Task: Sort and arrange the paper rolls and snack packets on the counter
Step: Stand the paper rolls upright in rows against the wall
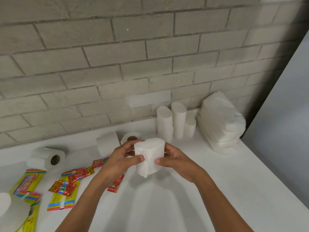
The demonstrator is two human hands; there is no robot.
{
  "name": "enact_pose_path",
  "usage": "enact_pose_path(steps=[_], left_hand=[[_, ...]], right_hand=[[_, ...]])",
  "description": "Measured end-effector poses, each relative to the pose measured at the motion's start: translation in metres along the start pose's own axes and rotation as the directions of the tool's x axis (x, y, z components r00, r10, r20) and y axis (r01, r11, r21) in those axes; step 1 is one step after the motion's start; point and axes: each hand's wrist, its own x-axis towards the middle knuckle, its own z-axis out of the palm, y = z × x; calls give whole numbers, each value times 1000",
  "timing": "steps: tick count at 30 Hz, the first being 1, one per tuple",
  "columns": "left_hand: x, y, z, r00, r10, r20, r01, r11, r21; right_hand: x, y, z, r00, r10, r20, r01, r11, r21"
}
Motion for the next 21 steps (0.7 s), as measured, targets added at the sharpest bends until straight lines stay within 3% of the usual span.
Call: enact_pose_path(steps=[4,9,12,15,21], left_hand=[[12,3,37,996,-30,82,31,999,-9],[26,-2,66,997,-80,9,80,997,17],[29,-13,74,989,-128,-78,129,992,5],[25,-25,77,977,-180,-118,182,983,6],[10,-48,68,932,-283,-225,292,956,8]], right_hand=[[-14,8,-33,999,18,-34,-18,1000,10],[-22,17,-81,961,40,-272,-43,999,-5],[-13,13,-112,861,4,-508,-31,998,-45],[5,5,-141,702,-65,-710,-15,994,-106],[55,-1,-175,545,-230,-806,-95,939,-332]])
